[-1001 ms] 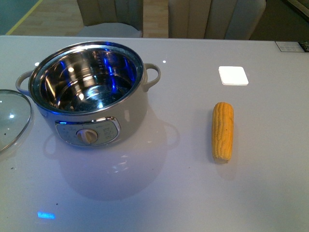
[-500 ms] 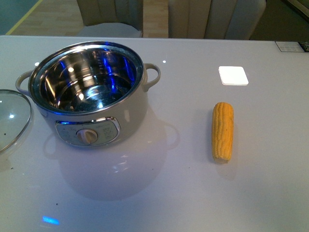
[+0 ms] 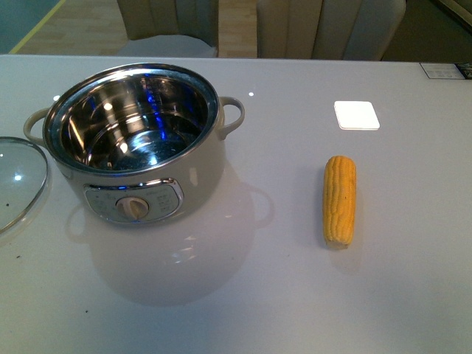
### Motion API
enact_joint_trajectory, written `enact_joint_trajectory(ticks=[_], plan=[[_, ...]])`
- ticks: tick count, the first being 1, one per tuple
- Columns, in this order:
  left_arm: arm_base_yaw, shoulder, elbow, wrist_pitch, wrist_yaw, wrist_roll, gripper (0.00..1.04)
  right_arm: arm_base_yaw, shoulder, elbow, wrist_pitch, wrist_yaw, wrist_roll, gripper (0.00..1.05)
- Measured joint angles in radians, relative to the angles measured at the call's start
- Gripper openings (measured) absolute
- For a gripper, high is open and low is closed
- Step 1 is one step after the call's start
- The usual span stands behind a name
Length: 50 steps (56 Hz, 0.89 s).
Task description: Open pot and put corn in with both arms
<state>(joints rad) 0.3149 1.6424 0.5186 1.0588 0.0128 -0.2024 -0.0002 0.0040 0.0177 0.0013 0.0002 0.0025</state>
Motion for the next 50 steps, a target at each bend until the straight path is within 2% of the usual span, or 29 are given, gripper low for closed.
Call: enact_joint_trajectory(ticks=[10, 14, 17, 23, 31, 40, 45, 50], plan=[[-0.023, -0.165, -0.095, -0.059, 0.033, -0.045, 0.97, 0.000, 0.000, 0.000, 0.000, 0.000, 0.000, 0.96], [-0.040, -0.211, -0.155, -0.002, 0.172, 0.039, 0.85, 0.000, 0.000, 0.000, 0.000, 0.001, 0.000, 0.96], [-0.077, -0.256, -0.206, 0.010, 0.190, 0.096, 0.76, 0.000, 0.000, 0.000, 0.000, 0.000, 0.000, 0.96], [-0.147, -0.306, -0.309, 0.061, 0.156, 0.155, 0.58, 0.000, 0.000, 0.000, 0.000, 0.000, 0.000, 0.96], [-0.188, -0.429, -0.385, 0.005, 0.111, 0.183, 0.29, 0.000, 0.000, 0.000, 0.000, 0.000, 0.000, 0.96], [-0.214, -0.554, -0.431, -0.073, 0.082, 0.187, 0.03, 0.000, 0.000, 0.000, 0.000, 0.000, 0.000, 0.96], [-0.230, -0.628, -0.452, -0.127, 0.068, 0.191, 0.03, 0.000, 0.000, 0.000, 0.000, 0.000, 0.000, 0.96], [-0.290, -0.706, -0.470, -0.186, -0.006, 0.192, 0.03, 0.000, 0.000, 0.000, 0.000, 0.000, 0.000, 0.96]])
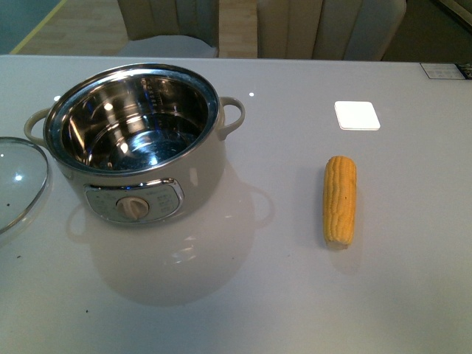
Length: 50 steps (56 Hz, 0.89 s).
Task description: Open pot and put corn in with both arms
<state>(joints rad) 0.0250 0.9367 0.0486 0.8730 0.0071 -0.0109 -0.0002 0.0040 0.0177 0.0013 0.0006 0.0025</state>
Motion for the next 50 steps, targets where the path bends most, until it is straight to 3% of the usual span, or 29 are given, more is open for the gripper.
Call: enact_joint_trajectory(ticks=[50], plan=[[-0.023, -0.605, -0.035, -0.541, -0.007, 0.000, 0.03, 0.000, 0.000, 0.000, 0.000, 0.000, 0.000, 0.96]])
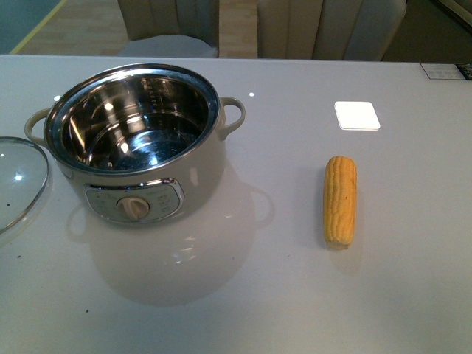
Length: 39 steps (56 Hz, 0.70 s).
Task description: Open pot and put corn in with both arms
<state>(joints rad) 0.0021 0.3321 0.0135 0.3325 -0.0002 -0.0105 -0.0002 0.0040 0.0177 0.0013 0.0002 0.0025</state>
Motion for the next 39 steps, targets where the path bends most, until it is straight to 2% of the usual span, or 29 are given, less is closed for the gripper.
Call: enact_joint_trajectory(ticks=[25, 31, 39], plan=[[0.000, -0.161, 0.000, -0.162, 0.000, 0.000, 0.03, 0.000, 0.000, 0.000, 0.000, 0.000, 0.000, 0.96], [0.000, -0.304, 0.000, -0.322, 0.000, 0.000, 0.03, 0.000, 0.000, 0.000, 0.000, 0.000, 0.000, 0.96], [0.000, -0.325, 0.000, -0.331, 0.000, 0.000, 0.03, 0.000, 0.000, 0.000, 0.000, 0.000, 0.000, 0.96]])
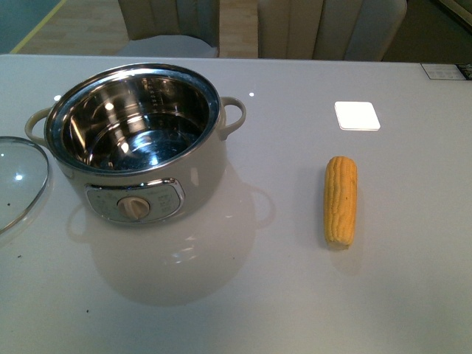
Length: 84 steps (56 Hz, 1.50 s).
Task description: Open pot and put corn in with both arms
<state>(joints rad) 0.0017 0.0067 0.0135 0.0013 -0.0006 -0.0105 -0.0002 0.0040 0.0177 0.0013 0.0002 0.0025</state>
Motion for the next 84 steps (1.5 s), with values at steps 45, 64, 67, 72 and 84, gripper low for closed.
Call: enact_joint_trajectory(ticks=[45, 64, 67, 72, 84], plan=[[0.000, 0.000, 0.000, 0.000, 0.000, 0.003, 0.98, 0.000, 0.000, 0.000, 0.000, 0.000, 0.000, 0.96], [0.000, -0.001, 0.000, 0.000, 0.000, 0.003, 0.98, 0.014, 0.477, 0.145, -0.262, -0.209, 0.085, 0.96], [0.000, -0.001, 0.000, 0.000, 0.000, 0.003, 0.98, 0.041, 0.537, 0.146, -0.199, -0.186, 0.088, 0.96], [0.000, -0.001, 0.000, 0.000, 0.000, 0.003, 0.98, 0.105, 0.714, 0.146, -0.018, -0.132, 0.092, 0.96], [0.000, -0.001, 0.000, 0.000, 0.000, 0.003, 0.98, 0.251, 1.244, 0.230, 0.429, -0.036, 0.076, 0.96]])
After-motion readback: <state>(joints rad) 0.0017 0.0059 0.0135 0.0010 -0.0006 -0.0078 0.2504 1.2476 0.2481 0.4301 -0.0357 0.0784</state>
